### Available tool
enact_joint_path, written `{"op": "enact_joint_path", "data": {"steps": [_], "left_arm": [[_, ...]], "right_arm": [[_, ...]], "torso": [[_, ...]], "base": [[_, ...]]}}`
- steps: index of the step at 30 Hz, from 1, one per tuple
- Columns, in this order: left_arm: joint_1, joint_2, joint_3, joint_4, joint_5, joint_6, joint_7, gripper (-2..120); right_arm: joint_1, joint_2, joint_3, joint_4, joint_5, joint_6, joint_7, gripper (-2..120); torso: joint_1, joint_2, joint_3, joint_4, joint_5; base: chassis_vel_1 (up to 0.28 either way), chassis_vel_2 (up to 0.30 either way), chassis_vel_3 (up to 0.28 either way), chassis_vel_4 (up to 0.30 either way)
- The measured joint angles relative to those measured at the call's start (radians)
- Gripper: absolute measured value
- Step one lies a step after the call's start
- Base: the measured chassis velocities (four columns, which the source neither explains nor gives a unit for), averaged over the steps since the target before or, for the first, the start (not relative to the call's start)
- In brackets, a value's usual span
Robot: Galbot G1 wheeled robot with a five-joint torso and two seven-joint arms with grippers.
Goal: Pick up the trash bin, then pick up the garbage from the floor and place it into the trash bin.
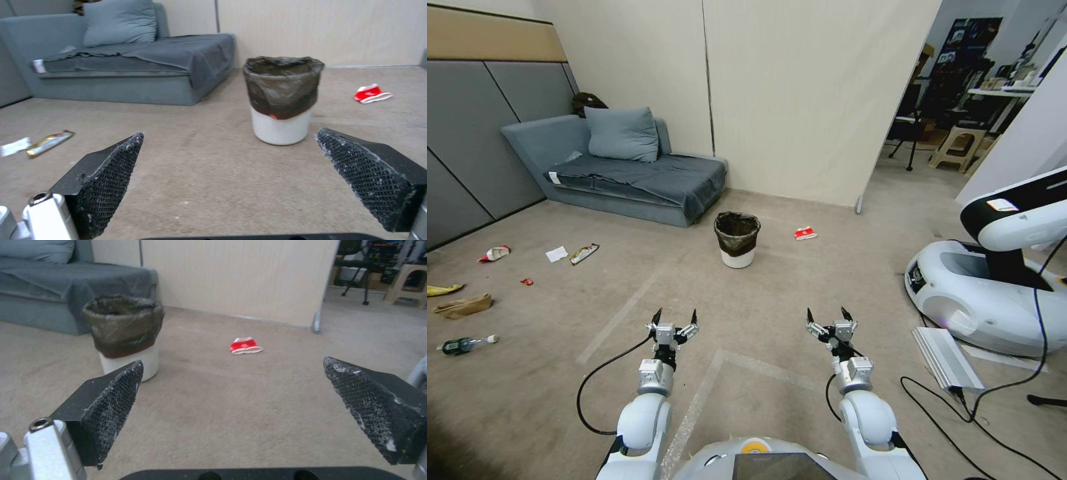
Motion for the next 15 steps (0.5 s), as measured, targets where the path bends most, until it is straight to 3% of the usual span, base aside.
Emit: {"op": "enact_joint_path", "data": {"steps": [12,14,15], "left_arm": [[0.053,0.004,-0.048,-0.307,-0.004,0.312,-0.081,100],[0.053,0.004,-0.046,-0.317,-0.007,0.323,-0.083,100],[0.06,0.004,-0.035,-0.339,-0.019,0.368,-0.095,100]], "right_arm": [[-0.126,0.063,0.065,0.32,-0.021,-0.15,0.017,100],[-0.14,0.07,0.072,0.338,-0.023,-0.168,0.019,100],[-0.154,0.076,0.078,0.344,-0.025,-0.184,0.021,100]], "torso": [[0.0,0.0,0.0,0.0003,0.0001],[0.0,0.0,0.0,0.0,0.0],[0.0,0.0,0.0,-0.0002,-0.0006]], "base": [[0.0,0.0,0.0,0.0],[0.0,0.0,0.0,0.0],[0.0,0.0,0.0,0.0]]}}
